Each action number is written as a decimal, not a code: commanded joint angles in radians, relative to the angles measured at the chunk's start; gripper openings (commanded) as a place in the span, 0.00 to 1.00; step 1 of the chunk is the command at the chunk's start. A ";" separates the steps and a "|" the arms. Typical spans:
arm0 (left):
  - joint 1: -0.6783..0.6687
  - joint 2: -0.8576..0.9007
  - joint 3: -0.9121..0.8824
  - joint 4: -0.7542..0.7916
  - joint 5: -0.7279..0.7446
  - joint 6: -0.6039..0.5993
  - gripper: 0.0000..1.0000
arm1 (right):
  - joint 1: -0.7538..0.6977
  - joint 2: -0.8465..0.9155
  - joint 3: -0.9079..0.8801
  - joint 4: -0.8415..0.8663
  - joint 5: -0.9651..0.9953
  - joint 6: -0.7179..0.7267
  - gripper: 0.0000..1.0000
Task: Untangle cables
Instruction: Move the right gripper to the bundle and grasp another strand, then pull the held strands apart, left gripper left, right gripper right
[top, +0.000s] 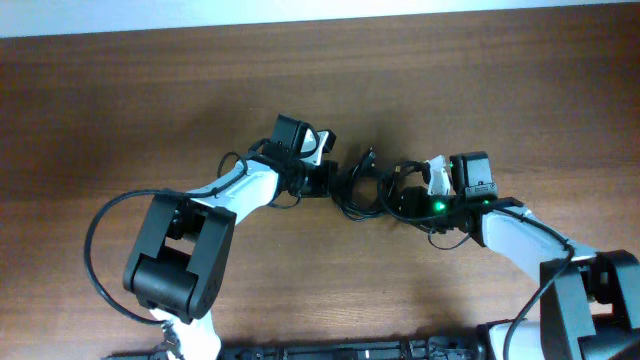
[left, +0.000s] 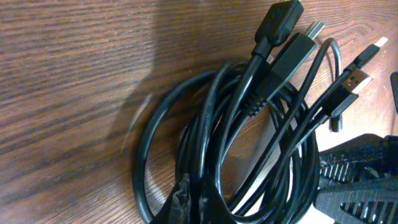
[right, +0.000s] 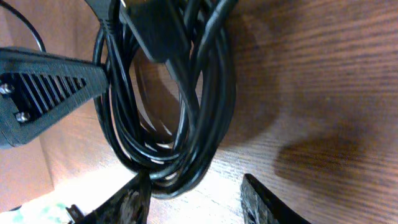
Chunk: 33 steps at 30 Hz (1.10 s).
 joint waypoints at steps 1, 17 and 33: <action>-0.002 -0.027 0.013 -0.013 -0.011 0.016 0.00 | -0.003 0.014 0.014 0.004 0.063 0.012 0.41; -0.002 -0.027 0.013 -0.031 -0.011 0.016 0.00 | 0.092 0.014 0.013 0.068 0.130 0.323 0.29; 0.007 -0.027 0.013 -0.103 -0.231 0.016 0.00 | 0.104 0.014 0.013 -0.047 0.381 0.235 0.04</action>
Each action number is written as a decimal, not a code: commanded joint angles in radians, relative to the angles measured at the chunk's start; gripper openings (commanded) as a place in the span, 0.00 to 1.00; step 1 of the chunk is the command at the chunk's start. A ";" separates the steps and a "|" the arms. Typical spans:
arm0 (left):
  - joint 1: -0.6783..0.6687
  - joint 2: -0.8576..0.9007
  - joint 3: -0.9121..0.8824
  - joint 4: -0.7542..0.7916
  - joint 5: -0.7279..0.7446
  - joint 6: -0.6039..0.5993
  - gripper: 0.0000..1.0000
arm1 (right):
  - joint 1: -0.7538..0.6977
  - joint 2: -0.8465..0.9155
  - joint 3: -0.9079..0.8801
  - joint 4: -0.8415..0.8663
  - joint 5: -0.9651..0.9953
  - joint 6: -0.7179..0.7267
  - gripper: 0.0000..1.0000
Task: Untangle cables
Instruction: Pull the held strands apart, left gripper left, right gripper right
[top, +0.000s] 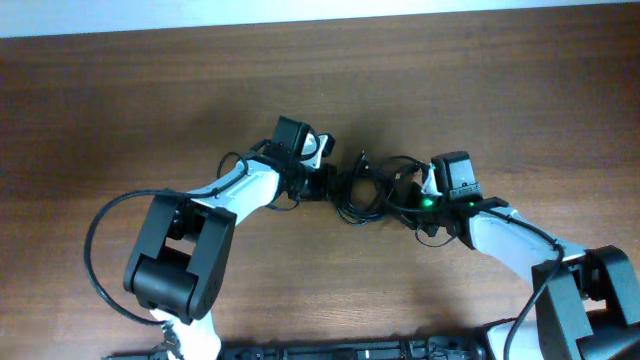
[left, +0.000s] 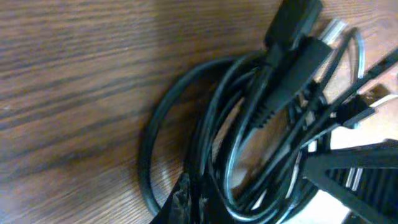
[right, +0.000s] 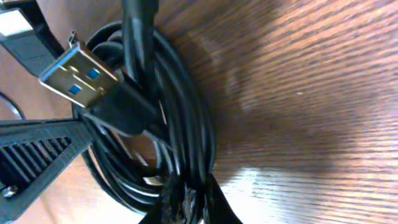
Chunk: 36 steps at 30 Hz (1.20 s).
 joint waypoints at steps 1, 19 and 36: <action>0.019 -0.026 0.009 -0.047 -0.191 0.016 0.00 | 0.001 0.008 0.002 -0.067 0.179 -0.064 0.04; 0.164 -0.238 0.009 -0.108 -0.205 0.088 0.00 | 0.000 -0.221 0.188 -0.363 0.529 -0.275 0.04; 0.291 -0.349 0.009 -0.057 -0.255 0.053 0.24 | 0.001 -0.476 0.196 -0.423 0.178 -0.519 0.04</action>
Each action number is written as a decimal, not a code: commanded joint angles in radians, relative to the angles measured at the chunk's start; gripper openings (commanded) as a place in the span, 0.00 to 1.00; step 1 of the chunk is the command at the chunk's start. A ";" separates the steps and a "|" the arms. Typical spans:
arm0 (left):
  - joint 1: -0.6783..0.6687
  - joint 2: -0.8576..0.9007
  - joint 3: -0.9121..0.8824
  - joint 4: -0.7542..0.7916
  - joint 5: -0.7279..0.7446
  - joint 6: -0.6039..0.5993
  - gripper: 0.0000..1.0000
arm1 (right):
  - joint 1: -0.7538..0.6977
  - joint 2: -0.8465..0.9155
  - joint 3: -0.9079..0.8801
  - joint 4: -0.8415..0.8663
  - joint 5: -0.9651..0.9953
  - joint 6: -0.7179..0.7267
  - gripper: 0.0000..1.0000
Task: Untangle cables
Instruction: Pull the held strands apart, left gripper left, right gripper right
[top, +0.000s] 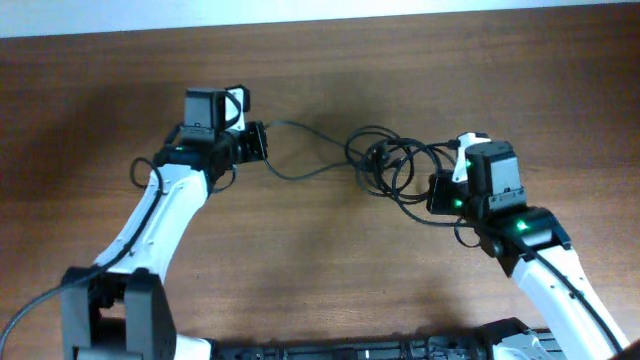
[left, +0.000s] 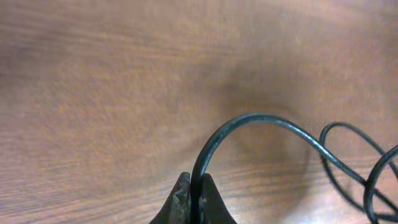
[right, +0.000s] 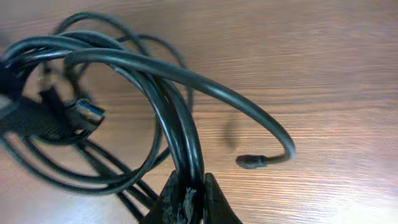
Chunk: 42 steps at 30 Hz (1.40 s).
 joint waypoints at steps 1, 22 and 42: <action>-0.005 -0.024 0.004 -0.008 0.045 -0.021 0.45 | -0.003 -0.003 0.023 -0.002 -0.210 -0.039 0.04; -0.277 0.127 0.003 -0.042 0.184 0.075 0.50 | -0.004 0.081 0.023 0.214 -0.461 0.147 0.04; -0.262 0.128 0.003 0.127 0.438 0.078 0.00 | -0.004 0.081 0.023 0.134 -0.405 0.164 0.04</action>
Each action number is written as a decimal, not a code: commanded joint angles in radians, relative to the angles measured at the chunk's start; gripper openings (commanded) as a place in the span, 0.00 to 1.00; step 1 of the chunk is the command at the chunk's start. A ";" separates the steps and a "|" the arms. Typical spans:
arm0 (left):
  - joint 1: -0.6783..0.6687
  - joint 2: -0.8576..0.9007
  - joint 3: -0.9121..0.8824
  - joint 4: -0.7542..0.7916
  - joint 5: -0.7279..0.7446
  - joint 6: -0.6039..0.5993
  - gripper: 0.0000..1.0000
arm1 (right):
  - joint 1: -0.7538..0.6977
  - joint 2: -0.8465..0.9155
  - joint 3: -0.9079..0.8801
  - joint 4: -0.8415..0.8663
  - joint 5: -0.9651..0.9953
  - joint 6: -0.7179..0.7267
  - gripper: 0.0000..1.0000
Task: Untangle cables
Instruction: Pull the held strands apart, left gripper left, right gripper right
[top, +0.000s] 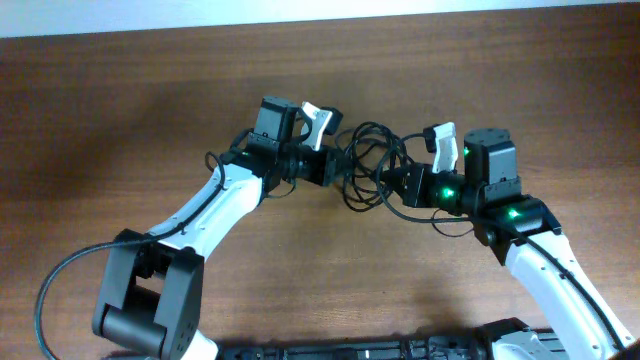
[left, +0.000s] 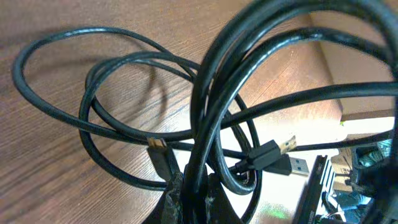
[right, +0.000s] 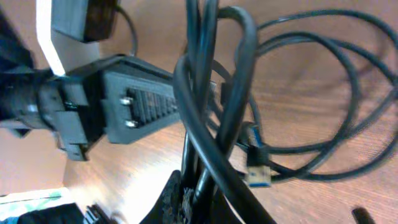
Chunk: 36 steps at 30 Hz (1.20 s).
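A tangle of black cables (top: 372, 160) hangs bunched between my two grippers at the middle of the wooden table. My left gripper (top: 335, 170) is shut on several strands (left: 211, 93), which rise from its jaws (left: 196, 190). Loose loops and a USB plug (left: 297, 165) lie beyond it. My right gripper (top: 397, 186) faces it from the right, shut (right: 198, 196) on several other strands (right: 242, 74). A blue-tongued USB plug (right: 258, 177) dangles just past its fingers. The left gripper's body (right: 124, 106) is close in front of it.
The brown table (top: 120, 100) stretches wide on the left and right of the arms. Its far edge (top: 300, 8) runs along the top. The left arm's own black lead (top: 50, 290) loops out at the lower left.
My left gripper has moved from the far left back to the middle. The right gripper has moved left to meet it. The strand stretched between them is slack and bunched into loops again.
First the bundle lay coiled on the table, my left gripper on it and my right open around it. Then both were shut on strands. Then they stood far apart with one strand drawn out leftward. Now they are close together again, each still holding cable.
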 joint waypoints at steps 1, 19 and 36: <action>0.018 0.003 0.005 -0.023 -0.007 0.018 0.00 | 0.001 -0.003 0.022 -0.090 0.150 -0.007 0.04; 0.351 -0.005 0.005 -0.153 -0.085 0.040 0.00 | 0.001 0.149 0.023 -0.391 0.729 -0.018 0.04; 0.488 -0.231 0.005 -0.182 -0.074 0.062 0.00 | 0.000 -0.048 0.182 -0.394 0.988 -0.018 0.17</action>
